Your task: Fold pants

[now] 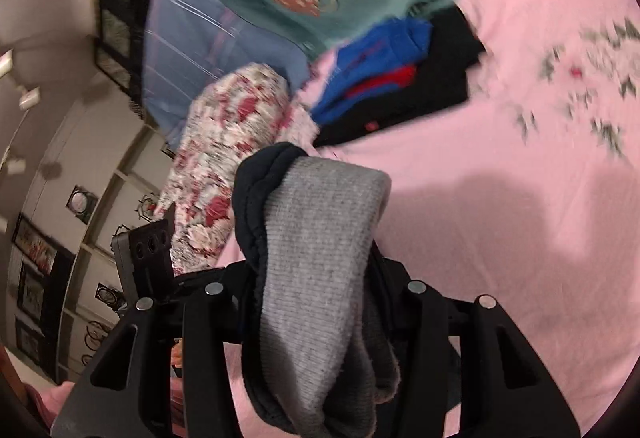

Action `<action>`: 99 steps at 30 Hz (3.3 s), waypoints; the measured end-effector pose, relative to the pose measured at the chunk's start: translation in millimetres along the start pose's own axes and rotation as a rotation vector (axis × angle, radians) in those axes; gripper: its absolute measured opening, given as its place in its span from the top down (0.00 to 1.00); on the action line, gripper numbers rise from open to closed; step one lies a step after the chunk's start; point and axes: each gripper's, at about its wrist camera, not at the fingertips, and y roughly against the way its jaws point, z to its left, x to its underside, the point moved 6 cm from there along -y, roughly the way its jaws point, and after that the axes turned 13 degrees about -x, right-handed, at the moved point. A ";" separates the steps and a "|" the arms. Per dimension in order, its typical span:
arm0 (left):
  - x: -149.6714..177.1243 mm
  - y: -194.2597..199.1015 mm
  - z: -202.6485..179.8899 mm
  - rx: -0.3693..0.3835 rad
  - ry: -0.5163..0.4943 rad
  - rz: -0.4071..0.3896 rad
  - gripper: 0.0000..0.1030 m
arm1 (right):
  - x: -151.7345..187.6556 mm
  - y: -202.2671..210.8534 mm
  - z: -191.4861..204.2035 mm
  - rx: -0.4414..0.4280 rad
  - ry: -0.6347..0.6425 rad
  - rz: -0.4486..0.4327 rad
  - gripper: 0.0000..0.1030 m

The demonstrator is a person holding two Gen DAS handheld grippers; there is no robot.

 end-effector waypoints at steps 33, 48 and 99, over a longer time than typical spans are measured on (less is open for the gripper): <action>28.6 -25.7 17.5 0.340 0.110 0.136 0.73 | 89.8 -4.5 -34.0 0.006 -0.320 0.014 0.73; -54.8 35.9 60.1 0.189 0.103 -0.218 0.74 | -47.4 -34.4 49.4 -0.061 0.109 -0.002 0.75; -26.0 -14.2 73.9 -0.353 -0.046 -0.159 0.20 | 21.8 -114.2 -6.3 0.155 0.197 0.040 0.40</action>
